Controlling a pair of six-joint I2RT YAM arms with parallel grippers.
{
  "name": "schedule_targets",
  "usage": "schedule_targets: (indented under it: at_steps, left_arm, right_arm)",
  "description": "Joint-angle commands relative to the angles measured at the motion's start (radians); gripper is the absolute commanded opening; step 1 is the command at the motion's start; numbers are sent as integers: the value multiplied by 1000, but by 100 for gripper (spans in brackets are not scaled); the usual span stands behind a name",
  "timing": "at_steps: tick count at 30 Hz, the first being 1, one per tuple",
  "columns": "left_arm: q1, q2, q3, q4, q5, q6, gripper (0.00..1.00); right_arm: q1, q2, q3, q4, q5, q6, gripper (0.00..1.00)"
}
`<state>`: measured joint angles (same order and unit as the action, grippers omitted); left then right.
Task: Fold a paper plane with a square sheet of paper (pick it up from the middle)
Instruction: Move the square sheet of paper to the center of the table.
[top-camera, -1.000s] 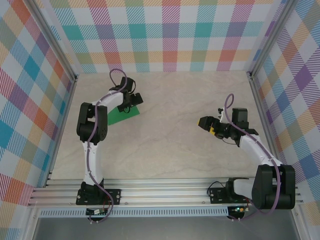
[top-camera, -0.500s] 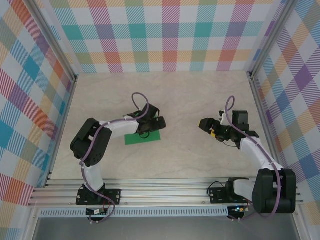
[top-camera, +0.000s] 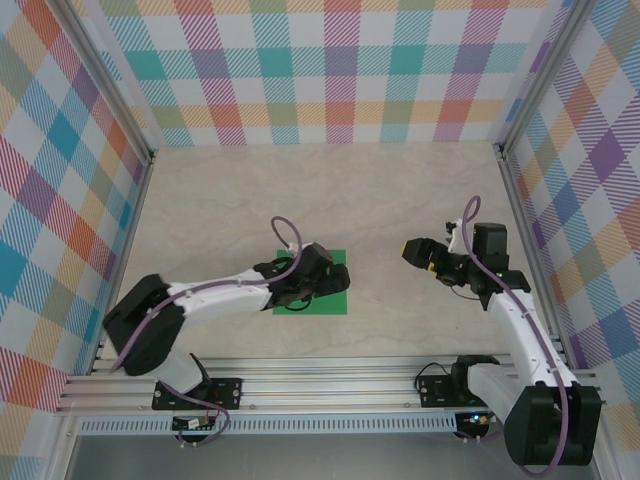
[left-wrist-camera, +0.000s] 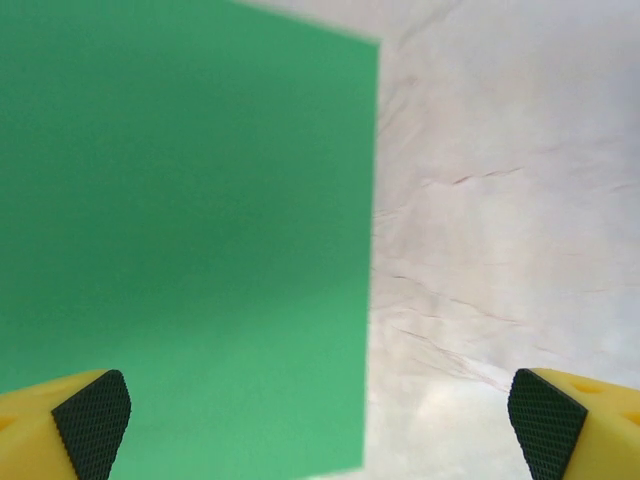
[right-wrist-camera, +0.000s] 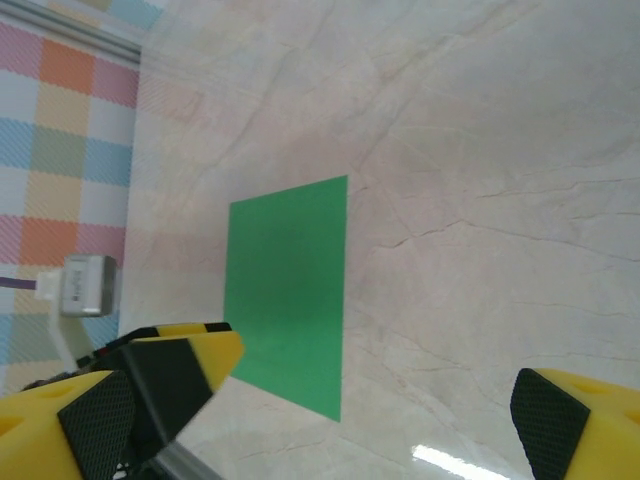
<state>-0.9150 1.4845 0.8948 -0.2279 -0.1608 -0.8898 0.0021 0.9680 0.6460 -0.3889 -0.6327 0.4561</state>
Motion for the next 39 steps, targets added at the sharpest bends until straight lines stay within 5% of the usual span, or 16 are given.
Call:
schedule_targets:
  at_steps: [1, 6, 12, 21, 30, 39]
  left_arm:
    - [1, -191, -9, -173, -91, 45, 100]
    - [28, -472, -85, -345, -164, 79, 100]
    - [104, -738, -128, -504, -133, 128, 100]
    - [141, -846, -144, -622, -135, 101, 100]
    - [170, -921, -209, -652, -170, 80, 100]
    - [250, -886, -193, -608, -181, 124, 100]
  right_arm:
    - [5, 16, 53, -45, -144, -6, 100]
    - [35, -26, 0, -20, -150, 31, 100]
    - [183, 60, 1, 29, -89, 59, 98]
    - [453, 295, 101, 135, 27, 90, 94]
    - [544, 679, 336, 155, 56, 126, 77]
    - [686, 971, 530, 89, 167, 204, 71]
